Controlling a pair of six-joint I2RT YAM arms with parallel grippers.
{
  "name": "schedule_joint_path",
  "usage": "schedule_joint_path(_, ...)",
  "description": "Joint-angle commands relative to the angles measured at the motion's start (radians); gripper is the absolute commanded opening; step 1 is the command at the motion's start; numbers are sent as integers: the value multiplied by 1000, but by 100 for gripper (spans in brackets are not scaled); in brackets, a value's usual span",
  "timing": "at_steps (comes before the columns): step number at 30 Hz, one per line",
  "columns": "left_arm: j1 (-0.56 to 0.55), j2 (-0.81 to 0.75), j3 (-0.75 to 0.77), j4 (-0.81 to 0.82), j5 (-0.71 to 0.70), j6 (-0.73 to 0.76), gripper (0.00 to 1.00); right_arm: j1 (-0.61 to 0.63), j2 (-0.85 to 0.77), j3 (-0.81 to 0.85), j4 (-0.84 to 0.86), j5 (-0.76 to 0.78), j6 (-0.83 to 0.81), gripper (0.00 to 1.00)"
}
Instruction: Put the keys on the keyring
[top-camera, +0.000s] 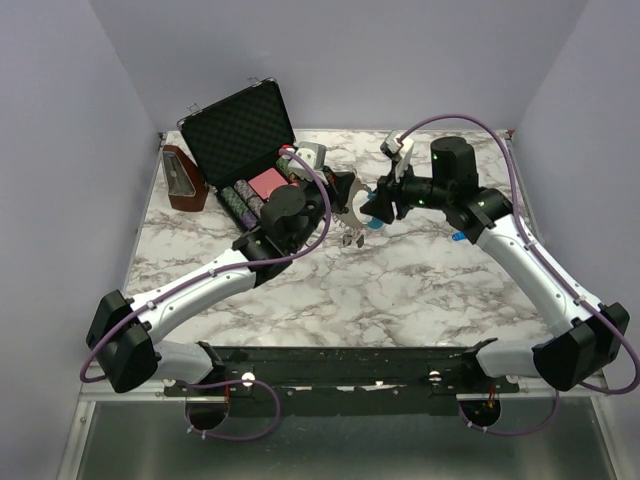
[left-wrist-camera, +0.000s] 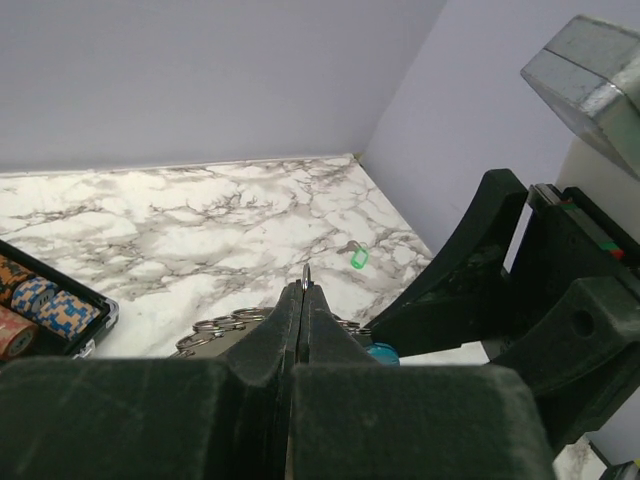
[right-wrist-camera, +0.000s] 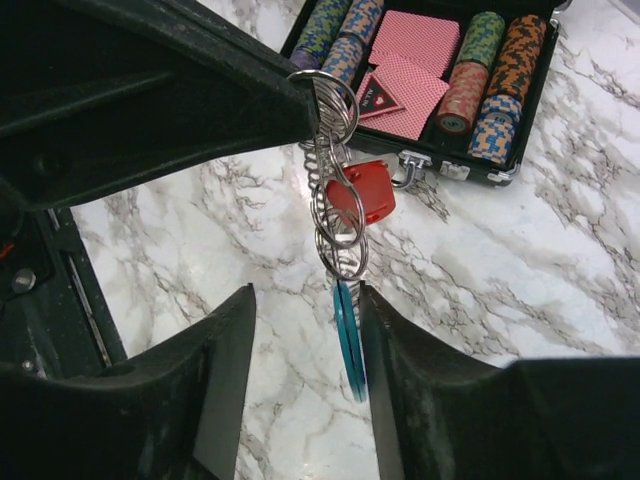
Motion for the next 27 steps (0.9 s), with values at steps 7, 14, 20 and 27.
schedule_joint_path(7, 0, -12, 12, 34, -11, -32, 0, 8, 34, -11, 16, 40, -53, 5)
schedule_joint_path(14, 29, -35, -40, 52, 72, -79, 23, -27, 9, -15, -39, 54, -126, 1)
schedule_joint_path(20, 57, -116, -98, 41, 140, -69, 92, -113, 23, -29, -36, 218, -187, 1)
schedule_joint_path(27, 174, -334, -255, -71, 261, -26, 99, -230, 97, -69, 187, 665, -450, 1)
